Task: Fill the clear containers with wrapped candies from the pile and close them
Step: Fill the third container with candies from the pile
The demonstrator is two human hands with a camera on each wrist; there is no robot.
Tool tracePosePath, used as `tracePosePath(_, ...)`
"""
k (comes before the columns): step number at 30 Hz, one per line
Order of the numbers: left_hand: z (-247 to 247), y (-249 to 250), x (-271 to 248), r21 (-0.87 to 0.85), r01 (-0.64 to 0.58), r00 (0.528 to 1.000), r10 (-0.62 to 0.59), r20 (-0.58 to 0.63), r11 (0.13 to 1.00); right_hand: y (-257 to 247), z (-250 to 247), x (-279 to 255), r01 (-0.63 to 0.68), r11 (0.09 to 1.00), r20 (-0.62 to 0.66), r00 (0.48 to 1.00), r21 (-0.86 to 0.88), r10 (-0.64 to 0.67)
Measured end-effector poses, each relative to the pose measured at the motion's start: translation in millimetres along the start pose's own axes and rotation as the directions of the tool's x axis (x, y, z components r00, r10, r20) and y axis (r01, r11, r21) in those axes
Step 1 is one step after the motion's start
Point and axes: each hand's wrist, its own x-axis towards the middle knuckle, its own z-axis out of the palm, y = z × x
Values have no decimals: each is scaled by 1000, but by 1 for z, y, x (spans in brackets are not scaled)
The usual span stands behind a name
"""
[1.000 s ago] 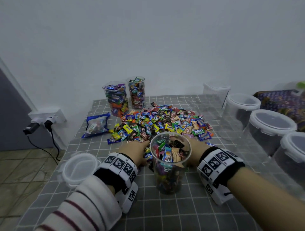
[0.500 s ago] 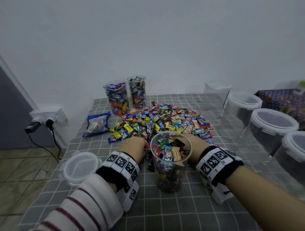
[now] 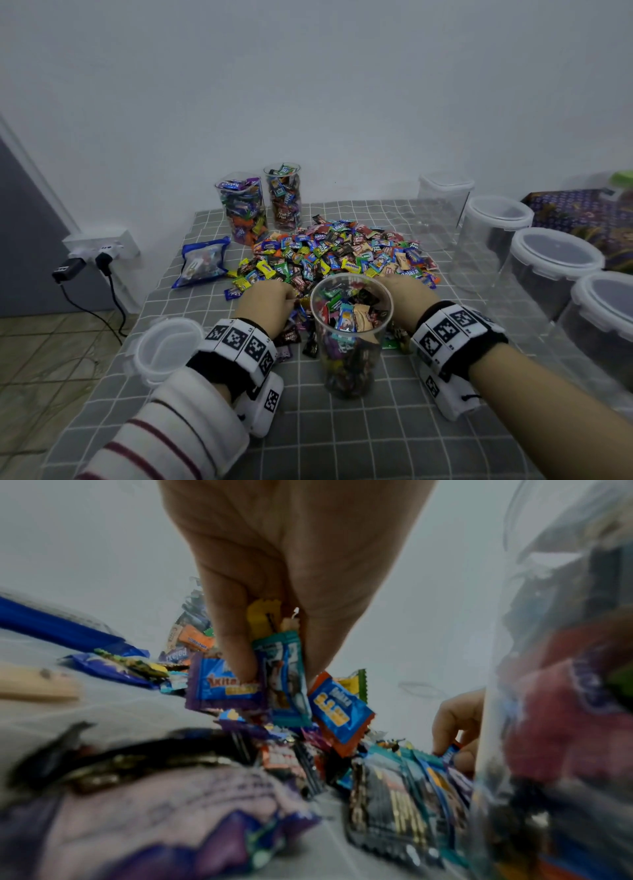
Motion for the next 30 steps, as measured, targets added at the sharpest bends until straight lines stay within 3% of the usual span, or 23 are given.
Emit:
tracePosePath(7,-6,-5,-9,-171,43,996,-56,-72,984,9,-8,-9,-77,991,-138,986,110,92)
tracePosePath(14,-28,2,-16,-340,30,982,-91,-164,940,9,-30,-23,-65,947,-227,964,316,142)
tracePosePath(18,-45,5,-19,-382,-4,971,-88,-224,924,2,-55,-35,22,887,-330,932,460,148)
tracePosePath(24,-61,13,-24,-435,-52,955,-83,-285,899,-23,-88,-57,220,850,-500,864,479,58)
tracePosePath(30,-67,20,-25,-457,-60,957,-79,-278,887,-51,-89,-71,379,816,-532,840,436,-106)
